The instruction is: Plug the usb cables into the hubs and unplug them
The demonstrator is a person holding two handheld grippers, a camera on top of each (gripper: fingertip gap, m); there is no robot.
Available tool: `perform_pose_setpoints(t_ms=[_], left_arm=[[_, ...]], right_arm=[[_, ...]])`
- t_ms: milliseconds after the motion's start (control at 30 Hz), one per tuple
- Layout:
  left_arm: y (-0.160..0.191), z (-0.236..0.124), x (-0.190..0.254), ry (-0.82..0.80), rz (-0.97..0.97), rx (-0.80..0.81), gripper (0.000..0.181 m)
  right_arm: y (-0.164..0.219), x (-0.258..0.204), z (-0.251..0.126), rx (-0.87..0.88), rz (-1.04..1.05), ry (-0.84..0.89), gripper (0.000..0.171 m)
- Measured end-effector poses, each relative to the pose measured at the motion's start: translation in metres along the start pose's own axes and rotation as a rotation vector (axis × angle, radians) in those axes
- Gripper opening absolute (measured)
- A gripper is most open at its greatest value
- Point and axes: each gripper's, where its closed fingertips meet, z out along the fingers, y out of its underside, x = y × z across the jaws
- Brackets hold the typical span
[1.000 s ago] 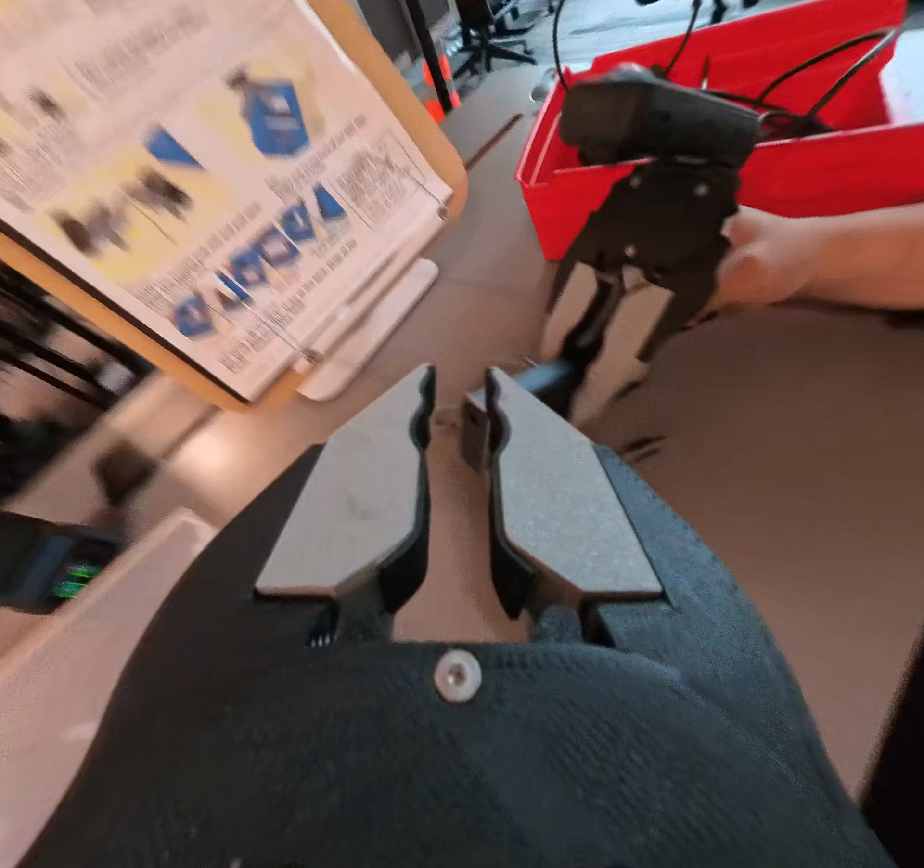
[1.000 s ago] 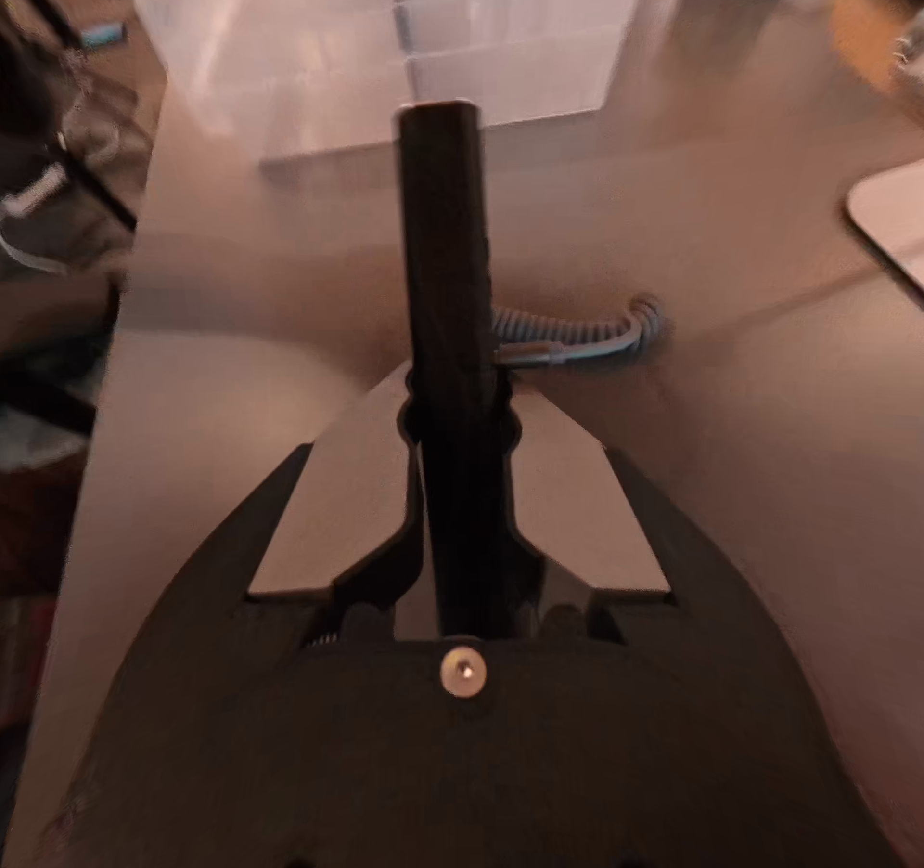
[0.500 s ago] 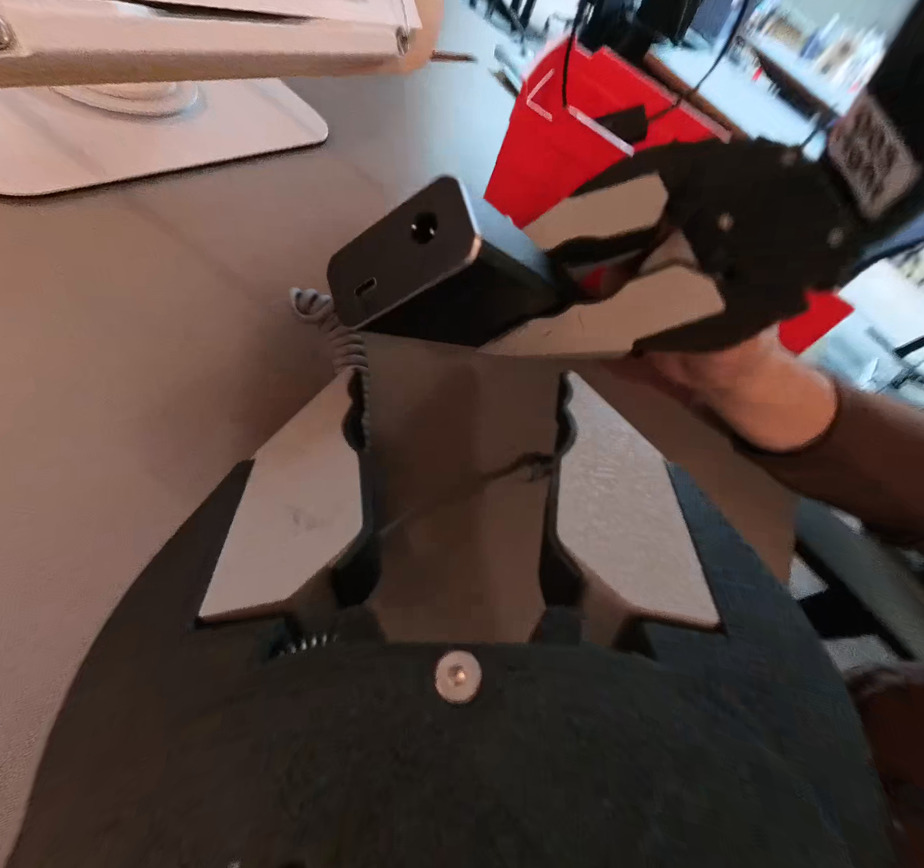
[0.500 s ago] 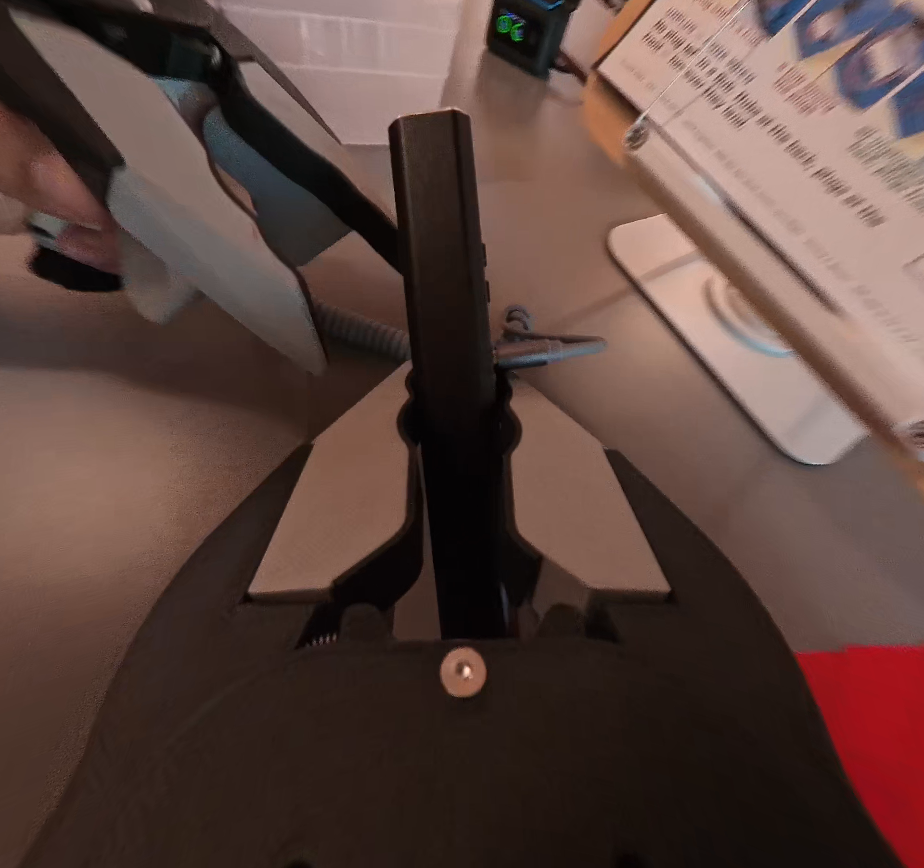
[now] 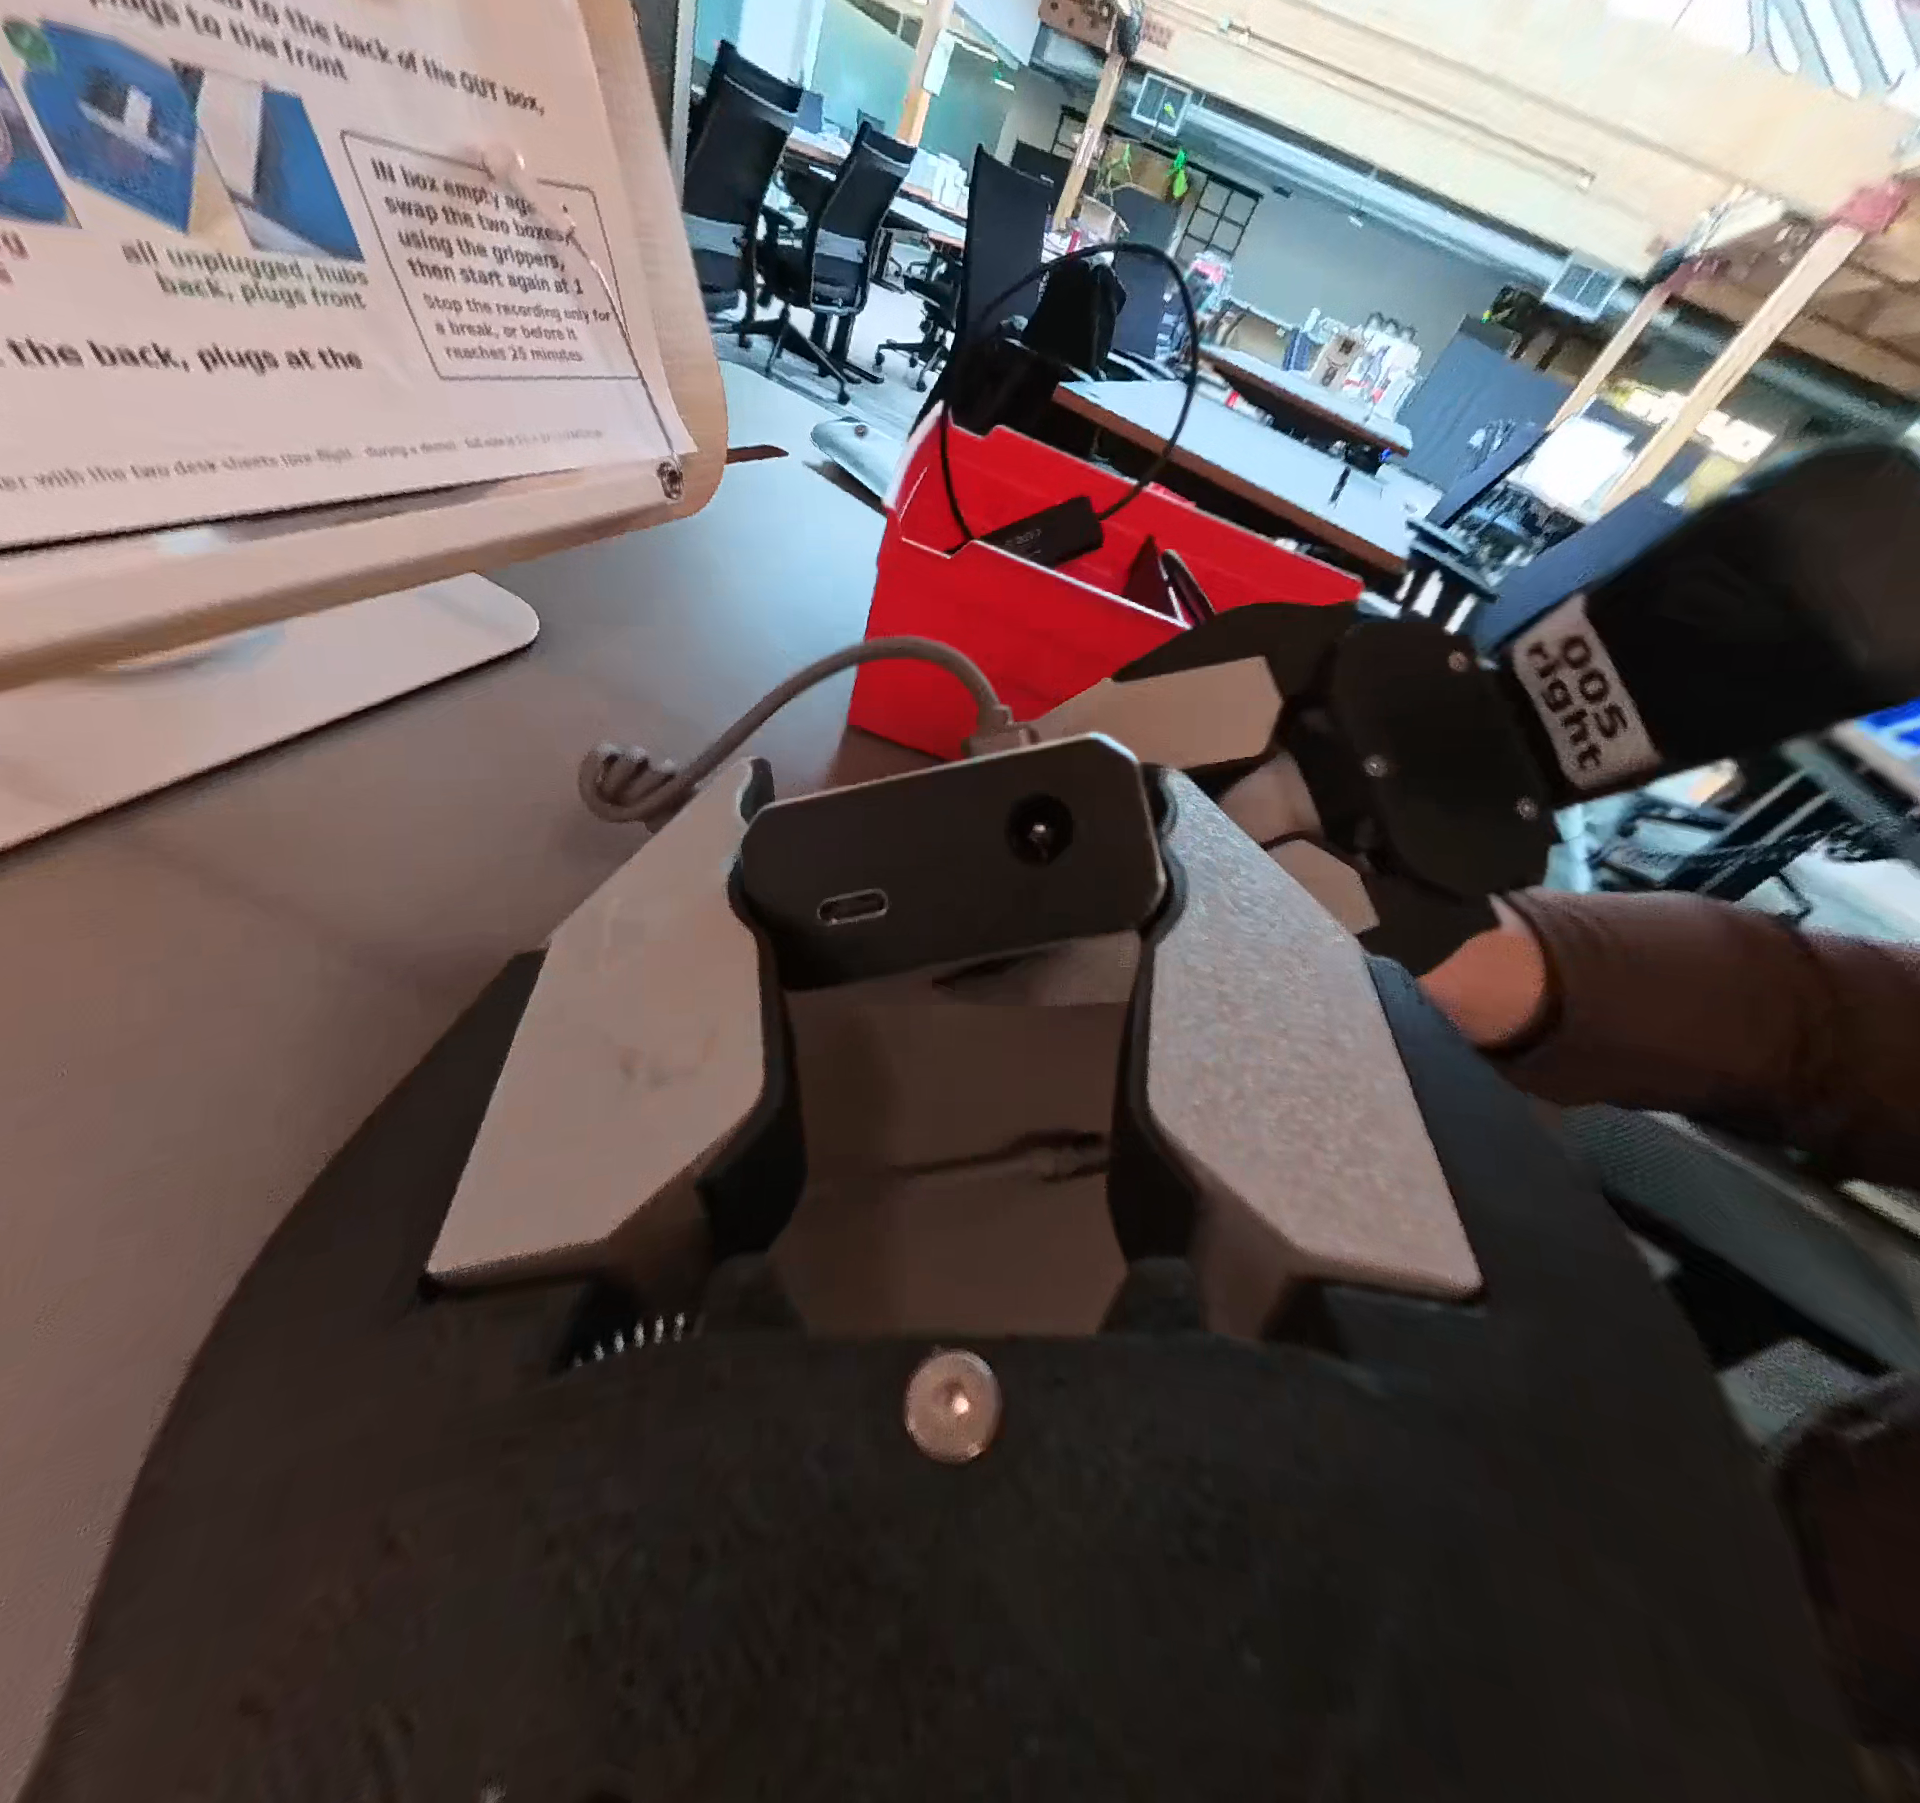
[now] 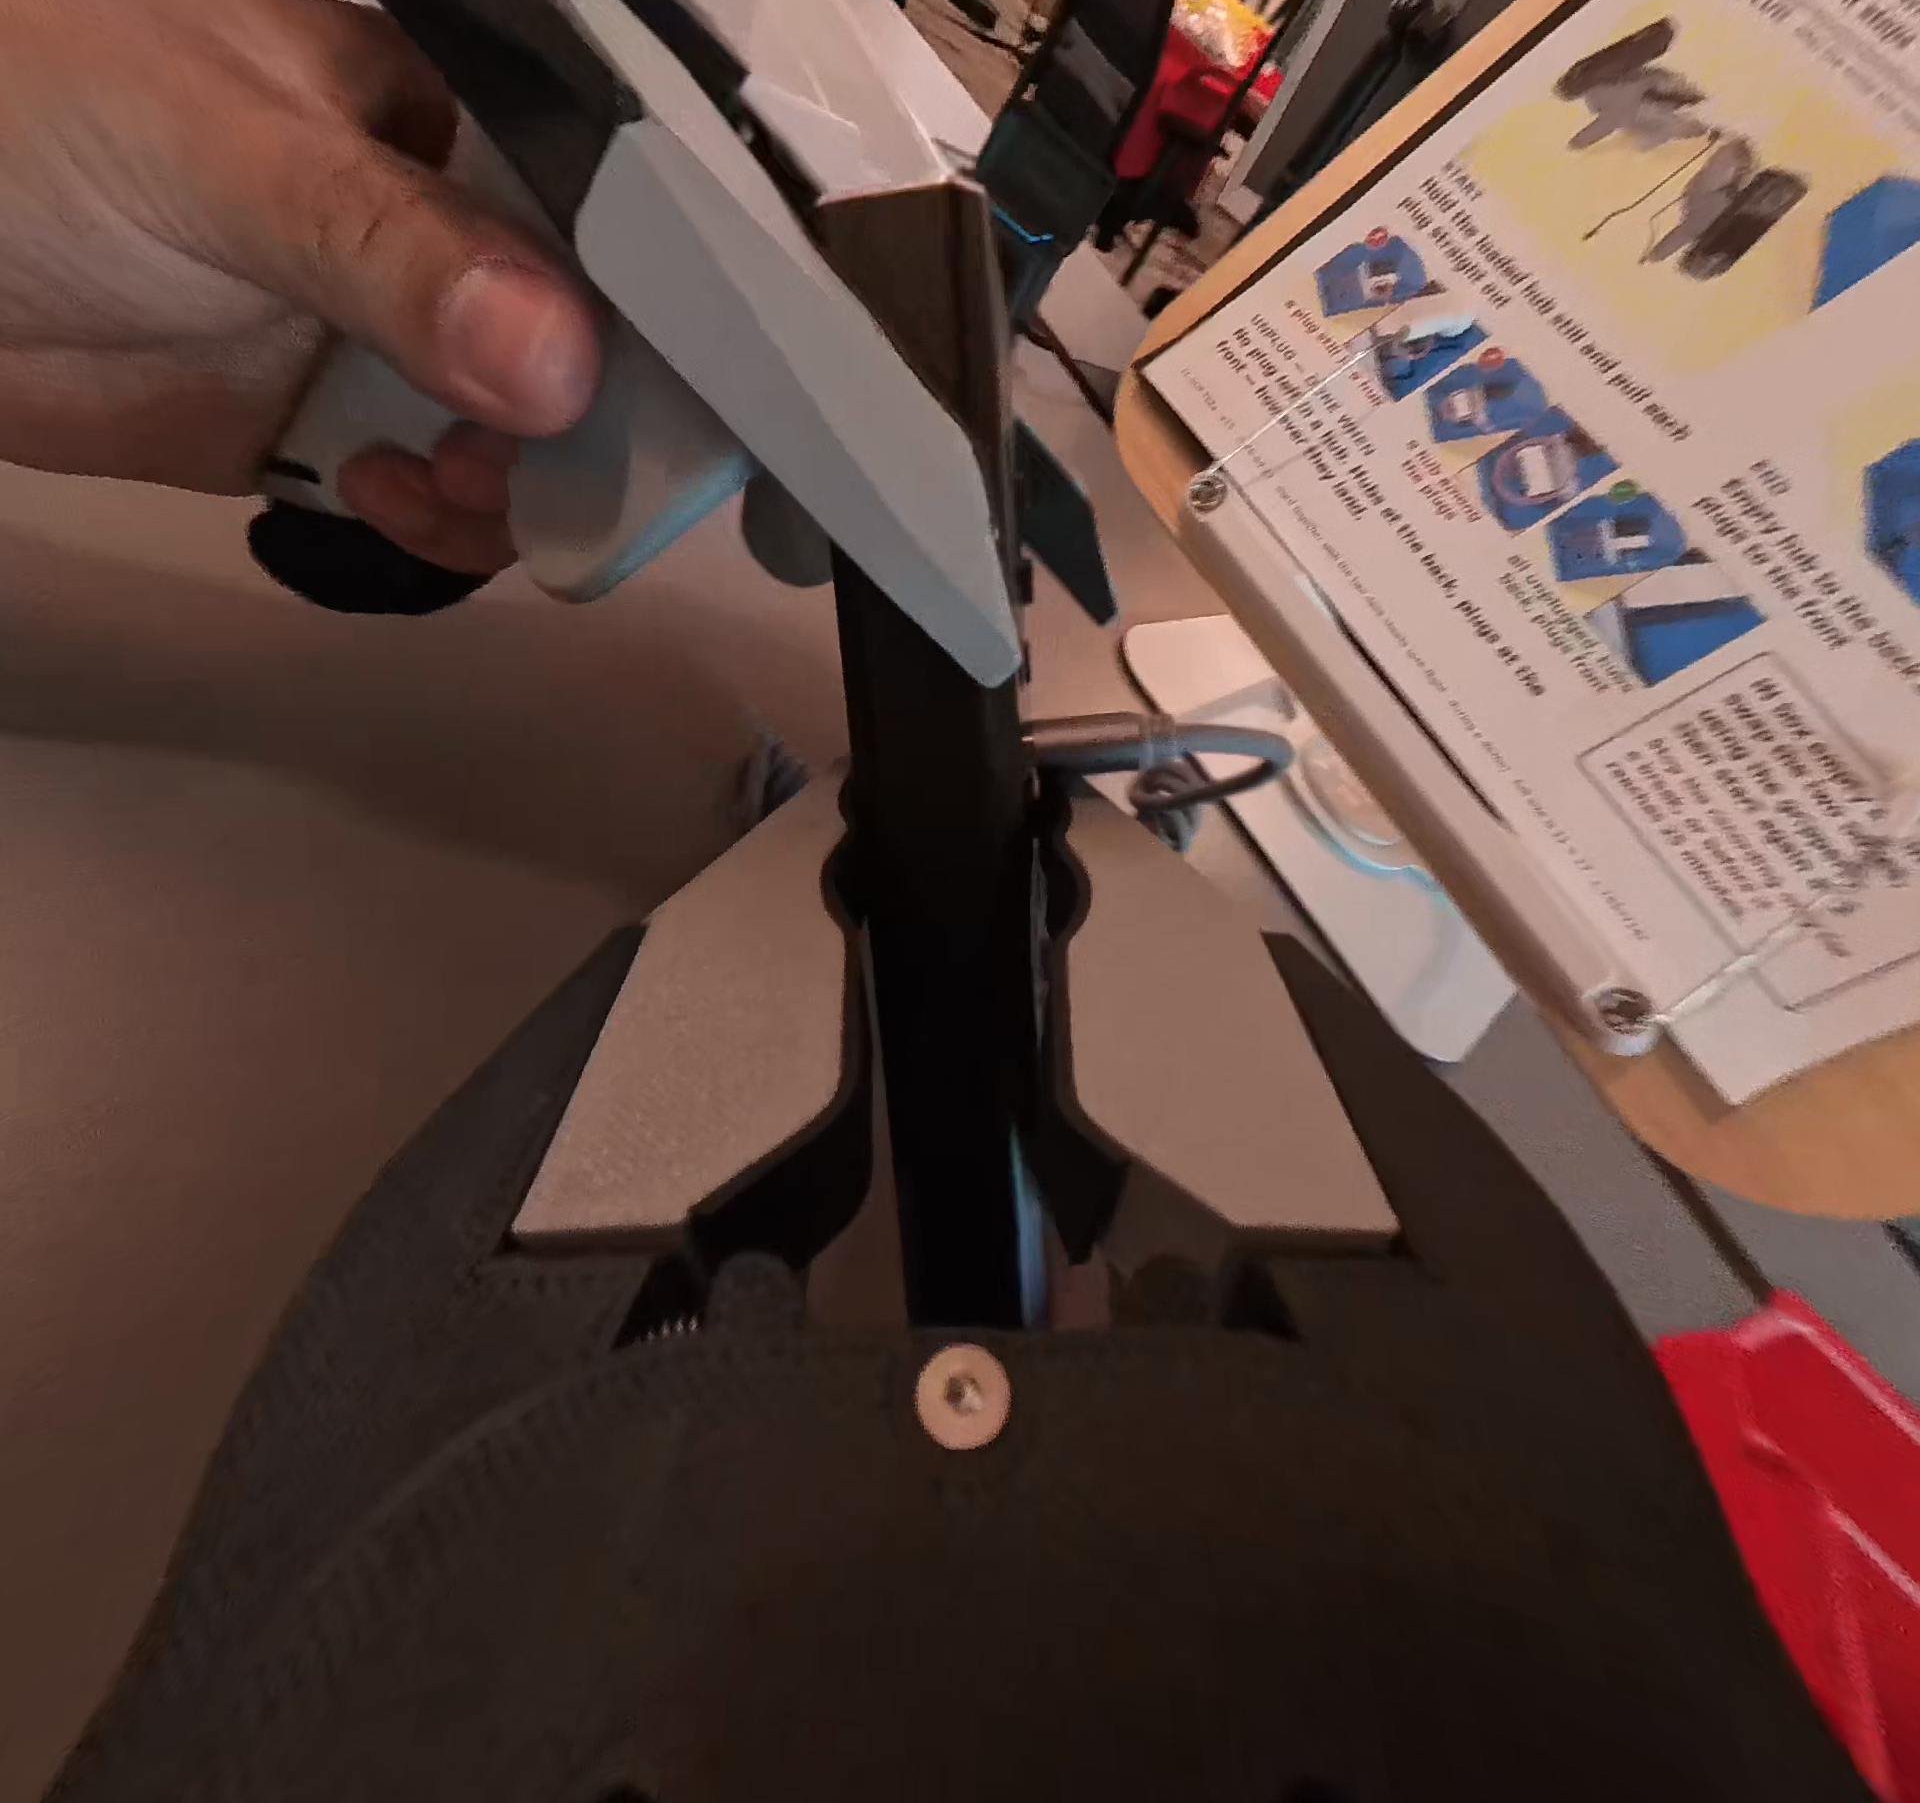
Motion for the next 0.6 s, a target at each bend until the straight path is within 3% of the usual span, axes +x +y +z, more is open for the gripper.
perform_pose_setpoints(t_ms=[233, 400, 600], left_arm=[[0.004, -0.006, 0.009, -0.008, 0.209, -0.050, 0.069], [0.003, -0.009, 0.023, -0.047, 0.423, -0.075, 0.070], [-0.008, -0.023, 0.039, -0.130, 0.692, -0.024, 0.070]], right_arm=[[-0.002, -0.022, 0.004, 0.051, 0.174, -0.221, 0.042], [-0.016, -0.028, -0.011, 0.158, 0.425, -0.459, 0.057], [-0.032, -0.019, -0.035, 0.280, 0.665, -0.657, 0.047]])
